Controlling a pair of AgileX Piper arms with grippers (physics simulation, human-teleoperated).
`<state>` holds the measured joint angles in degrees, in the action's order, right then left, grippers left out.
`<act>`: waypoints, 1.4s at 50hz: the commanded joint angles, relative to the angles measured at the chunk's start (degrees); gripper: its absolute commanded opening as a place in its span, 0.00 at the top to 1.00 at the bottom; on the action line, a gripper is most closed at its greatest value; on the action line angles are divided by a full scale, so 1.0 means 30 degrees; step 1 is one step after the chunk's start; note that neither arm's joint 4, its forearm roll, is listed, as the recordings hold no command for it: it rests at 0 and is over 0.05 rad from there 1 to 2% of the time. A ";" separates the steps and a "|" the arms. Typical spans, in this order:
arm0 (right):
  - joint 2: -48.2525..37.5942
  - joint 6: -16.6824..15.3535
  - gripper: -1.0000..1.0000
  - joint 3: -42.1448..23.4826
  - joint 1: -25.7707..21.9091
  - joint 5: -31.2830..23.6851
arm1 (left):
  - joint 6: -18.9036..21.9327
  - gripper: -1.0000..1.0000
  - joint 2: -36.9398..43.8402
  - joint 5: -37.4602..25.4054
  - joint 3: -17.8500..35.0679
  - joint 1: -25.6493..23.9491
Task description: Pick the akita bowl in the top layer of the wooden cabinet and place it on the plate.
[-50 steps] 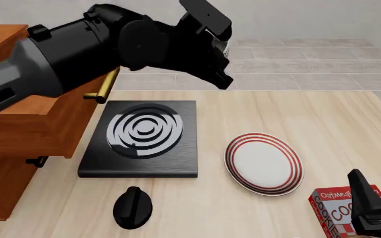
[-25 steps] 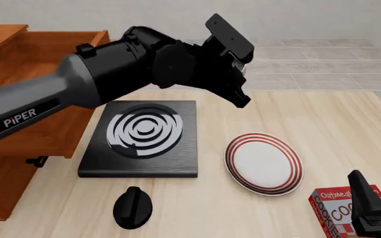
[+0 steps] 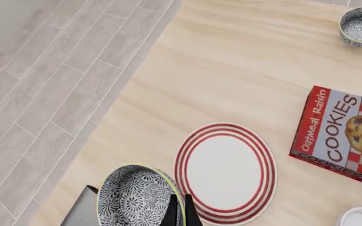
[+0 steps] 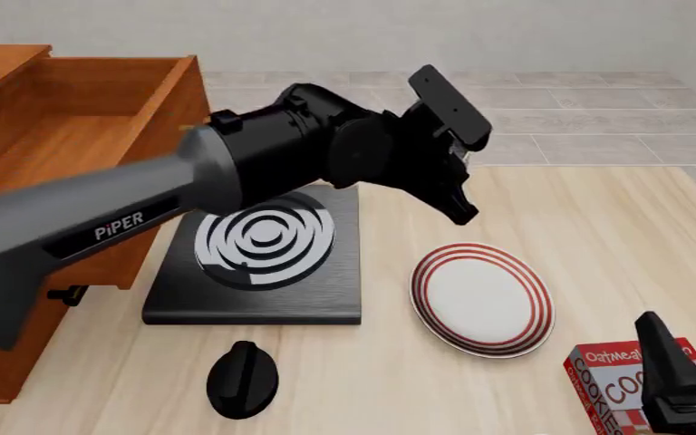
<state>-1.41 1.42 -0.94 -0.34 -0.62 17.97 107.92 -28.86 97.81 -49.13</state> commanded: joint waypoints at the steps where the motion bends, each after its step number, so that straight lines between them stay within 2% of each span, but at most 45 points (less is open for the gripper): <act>1: 0.0038 0.0047 0.00 0.0013 -0.0017 -0.0040 | 0.0174 1.00 0.0644 0.0218 0.0227 -0.0230; 49: 0.0112 0.0103 0.00 0.0048 -0.0021 -0.0135 | 0.0692 1.00 0.2948 0.0271 0.0649 -0.1685; 59: -0.0622 0.0125 0.00 0.0094 -0.0012 0.0605 | 0.0538 1.00 0.3420 0.0332 0.0714 -0.1867; 64: -0.0758 0.0145 0.00 0.0096 0.0000 0.0734 | -0.0149 1.00 0.3739 0.0109 0.1125 -0.2030; 66: -0.0801 0.0154 0.00 0.0098 0.0000 0.0779 | 0.0087 1.00 0.3759 0.0229 0.1062 -0.1986; 70: -0.0852 0.0166 0.00 0.0105 -0.0005 0.0831 | -0.0299 1.00 0.3991 0.0183 0.1270 -0.2183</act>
<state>-3.18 1.83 -0.69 -0.35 1.09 18.39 118.71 -28.26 100.34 -54.92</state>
